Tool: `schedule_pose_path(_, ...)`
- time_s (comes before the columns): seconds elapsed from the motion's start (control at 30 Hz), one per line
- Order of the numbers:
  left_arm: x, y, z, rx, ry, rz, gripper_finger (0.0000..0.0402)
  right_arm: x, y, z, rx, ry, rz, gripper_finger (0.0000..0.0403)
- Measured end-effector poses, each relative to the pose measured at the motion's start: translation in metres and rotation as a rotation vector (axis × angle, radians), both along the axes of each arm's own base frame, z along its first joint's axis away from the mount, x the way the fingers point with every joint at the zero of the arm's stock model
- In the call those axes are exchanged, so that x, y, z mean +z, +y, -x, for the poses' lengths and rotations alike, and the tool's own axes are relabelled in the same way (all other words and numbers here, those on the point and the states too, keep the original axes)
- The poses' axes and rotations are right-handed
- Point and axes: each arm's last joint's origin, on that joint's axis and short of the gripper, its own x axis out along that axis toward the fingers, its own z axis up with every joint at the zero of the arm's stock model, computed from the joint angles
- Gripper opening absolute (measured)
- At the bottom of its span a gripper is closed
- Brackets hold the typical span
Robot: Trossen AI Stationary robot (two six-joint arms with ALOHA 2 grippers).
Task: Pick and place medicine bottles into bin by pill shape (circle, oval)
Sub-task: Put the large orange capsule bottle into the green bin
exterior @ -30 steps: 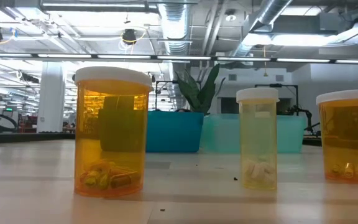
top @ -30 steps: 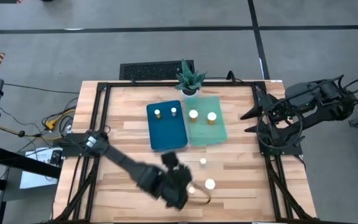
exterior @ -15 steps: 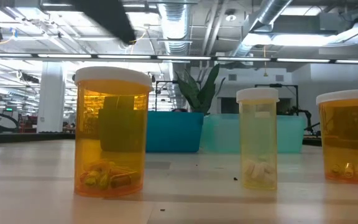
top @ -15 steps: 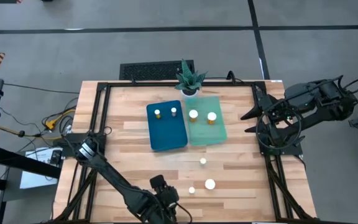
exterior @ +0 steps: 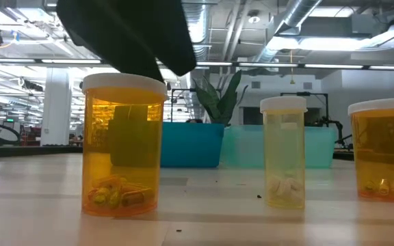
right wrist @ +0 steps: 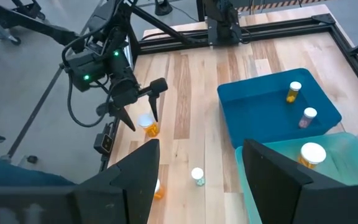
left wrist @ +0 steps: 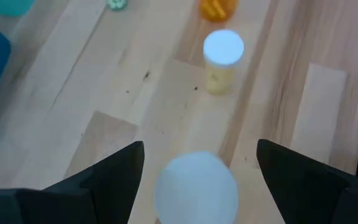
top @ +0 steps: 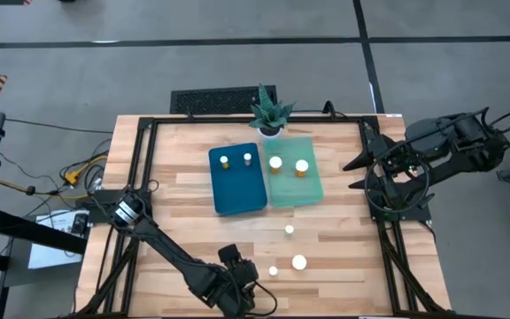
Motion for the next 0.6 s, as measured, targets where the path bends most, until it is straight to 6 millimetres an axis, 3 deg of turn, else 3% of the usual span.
schedule_pose_path(0.13, -0.002, 0.000, 0.000, 0.000, 0.002, 0.000, 0.0306, -0.001, 0.000, 0.000, 0.008, 0.004, 0.016, 0.0238)
schedule_pose_path(0.37, -0.023, 0.003, 0.006, 0.020, 0.044, 0.047, 0.0306, -0.001, 0.000, 0.000, 0.009, 0.003, 0.017, 0.0238)
schedule_pose_path(0.6, -0.024, 0.003, 0.006, 0.013, 0.040, 0.050, 0.0299, 0.000, 0.000, 0.000, 0.009, 0.002, 0.017, 0.0238)
